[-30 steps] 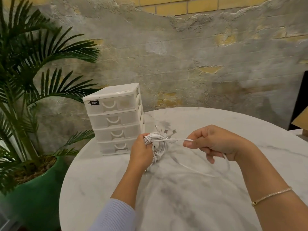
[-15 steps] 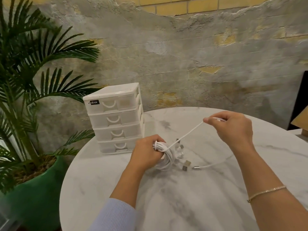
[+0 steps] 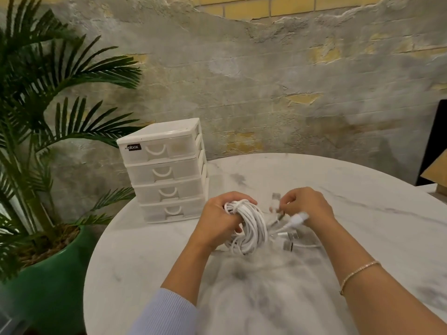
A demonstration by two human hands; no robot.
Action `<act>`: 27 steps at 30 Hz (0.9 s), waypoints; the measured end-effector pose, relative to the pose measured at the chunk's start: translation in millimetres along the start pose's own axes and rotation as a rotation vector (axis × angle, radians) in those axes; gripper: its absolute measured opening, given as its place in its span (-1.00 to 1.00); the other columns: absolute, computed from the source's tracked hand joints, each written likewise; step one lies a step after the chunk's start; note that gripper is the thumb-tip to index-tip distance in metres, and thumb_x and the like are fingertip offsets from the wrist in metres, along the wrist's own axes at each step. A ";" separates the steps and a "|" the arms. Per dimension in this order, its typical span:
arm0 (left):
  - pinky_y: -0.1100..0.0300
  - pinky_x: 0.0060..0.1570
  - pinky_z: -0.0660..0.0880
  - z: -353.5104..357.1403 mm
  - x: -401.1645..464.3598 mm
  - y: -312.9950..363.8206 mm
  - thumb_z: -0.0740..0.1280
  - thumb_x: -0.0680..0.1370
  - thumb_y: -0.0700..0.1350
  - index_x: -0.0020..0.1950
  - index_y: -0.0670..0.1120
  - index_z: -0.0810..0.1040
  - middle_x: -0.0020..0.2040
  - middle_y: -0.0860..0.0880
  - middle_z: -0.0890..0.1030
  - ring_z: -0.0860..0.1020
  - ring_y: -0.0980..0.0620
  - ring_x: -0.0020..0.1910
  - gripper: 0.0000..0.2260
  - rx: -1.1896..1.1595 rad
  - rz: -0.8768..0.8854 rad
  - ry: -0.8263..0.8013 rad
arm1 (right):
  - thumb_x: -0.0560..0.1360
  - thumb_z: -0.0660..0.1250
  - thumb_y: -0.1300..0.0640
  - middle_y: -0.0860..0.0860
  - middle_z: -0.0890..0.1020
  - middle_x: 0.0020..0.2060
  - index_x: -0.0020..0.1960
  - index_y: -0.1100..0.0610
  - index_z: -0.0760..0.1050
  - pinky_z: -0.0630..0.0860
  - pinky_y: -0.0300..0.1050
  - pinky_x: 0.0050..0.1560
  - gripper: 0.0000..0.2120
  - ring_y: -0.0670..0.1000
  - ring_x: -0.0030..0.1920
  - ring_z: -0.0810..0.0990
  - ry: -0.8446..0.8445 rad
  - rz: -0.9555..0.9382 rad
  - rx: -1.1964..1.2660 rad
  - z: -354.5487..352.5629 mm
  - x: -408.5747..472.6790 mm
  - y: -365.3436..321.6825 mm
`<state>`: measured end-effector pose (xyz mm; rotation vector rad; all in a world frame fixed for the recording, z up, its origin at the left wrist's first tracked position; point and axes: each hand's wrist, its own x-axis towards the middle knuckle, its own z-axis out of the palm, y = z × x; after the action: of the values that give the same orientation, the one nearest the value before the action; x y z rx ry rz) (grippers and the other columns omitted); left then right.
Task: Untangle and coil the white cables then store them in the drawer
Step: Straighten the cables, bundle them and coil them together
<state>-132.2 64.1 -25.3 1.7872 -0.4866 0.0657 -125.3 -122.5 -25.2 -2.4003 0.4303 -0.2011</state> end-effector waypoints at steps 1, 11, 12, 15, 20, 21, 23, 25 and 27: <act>0.26 -0.45 0.44 -1.4 1.3 -1.3 0.28 0.42 -0.45 -0.26 0.00 0.64 -0.38 0.10 0.62 0.48 0.14 -0.47 -0.65 0.008 -0.022 0.061 | 0.45 0.40 0.00 0.02 0.63 0.00 0.02 0.01 0.60 0.42 -0.13 -0.03 -0.83 0.07 0.06 0.50 0.029 -0.021 -0.035 0.5 1.2 1.9; 0.12 -0.20 0.49 -6.6 13.8 -20.2 0.31 0.44 -0.22 -0.19 0.04 0.56 -0.32 0.00 0.60 0.57 -0.04 -0.26 -0.84 0.125 -0.195 0.603 | 0.48 0.34 -0.03 -0.09 0.58 -0.30 -0.09 0.02 0.65 0.45 -0.19 -0.09 -0.84 -0.04 -0.14 0.55 -0.104 -0.552 -0.094 5.8 -61.5 -59.0; 0.11 -0.19 0.48 -6.8 14.7 -22.9 0.31 0.44 -0.22 -0.20 0.02 0.57 -0.33 0.00 0.60 0.57 -0.06 -0.25 -0.86 0.111 -0.228 0.622 | 0.51 0.30 -0.02 -0.07 0.59 -0.23 -0.03 -0.01 0.64 0.44 -0.18 -0.06 -0.83 -0.02 -0.08 0.55 -0.178 -0.572 -0.170 15.8 -65.5 -62.3; 0.08 -0.22 0.48 -5.9 16.8 -28.8 0.31 0.42 -0.26 -0.27 0.00 0.57 -0.34 -0.02 0.60 0.58 -0.10 -0.27 -0.83 -0.027 -0.322 0.617 | 0.57 0.17 0.07 -0.01 0.63 0.00 0.08 -0.09 0.59 0.36 -0.15 -0.08 -0.76 0.06 0.07 0.54 -0.126 -0.532 -0.233 37.1 -64.0 -62.4; 0.26 -0.47 0.52 -3.2 21.8 -26.1 0.33 0.43 -0.41 -0.06 -0.21 0.59 -0.28 -0.15 0.61 0.58 0.05 -0.48 -0.83 -0.491 -0.439 0.415 | 0.56 0.18 0.14 0.05 0.62 0.05 0.16 -0.04 0.56 0.33 -0.16 -0.11 -0.74 0.12 0.08 0.56 0.020 -0.467 -0.285 40.2 -53.7 -60.4; 0.27 -0.48 0.52 -2.6 22.3 -24.6 0.34 0.43 -0.40 -0.01 -0.22 0.58 -0.27 -0.14 0.62 0.59 0.08 -0.49 -0.82 -0.534 -0.443 0.376 | 0.55 0.19 0.16 0.06 0.62 0.04 0.16 -0.03 0.56 0.33 -0.16 -0.12 -0.73 0.13 0.07 0.56 0.037 -0.458 -0.285 40.1 -52.6 -59.3; 0.26 -0.47 0.53 -2.4 22.6 -23.5 0.39 0.42 -0.35 0.04 -0.18 0.56 -0.27 -0.09 0.62 0.61 0.11 -0.46 -0.79 -0.556 -0.460 0.307 | 0.54 0.19 0.17 0.05 0.63 0.02 0.14 -0.05 0.57 0.32 -0.17 -0.14 -0.72 0.13 0.06 0.56 0.069 -0.443 -0.260 40.0 -49.7 -56.5; 0.32 -0.48 0.47 -4.1 23.0 -24.5 0.41 0.42 -0.29 0.01 -0.12 0.56 -0.30 -0.03 0.62 0.60 0.16 -0.44 -0.80 -0.504 -0.466 0.275 | 0.56 0.18 0.13 0.02 0.64 -0.01 0.11 -0.10 0.59 0.31 -0.18 -0.17 -0.73 0.11 0.04 0.57 0.112 -0.446 -0.210 39.6 -47.6 -55.2; 0.31 -0.44 0.48 -8.9 23.3 -23.8 0.40 0.43 -0.30 -0.02 -0.13 0.56 -0.32 -0.02 0.61 0.58 0.15 -0.42 -0.83 -0.510 -0.443 0.251 | 0.57 0.18 0.06 0.00 0.65 -0.04 0.09 -0.15 0.60 0.31 -0.18 -0.18 -0.75 0.09 0.01 0.57 0.159 -0.472 -0.156 39.2 -46.5 -54.1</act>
<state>-100.6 70.3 -37.7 1.3230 0.0800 -0.1325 -145.0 -43.6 -20.9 -2.6176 -0.0634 -0.5890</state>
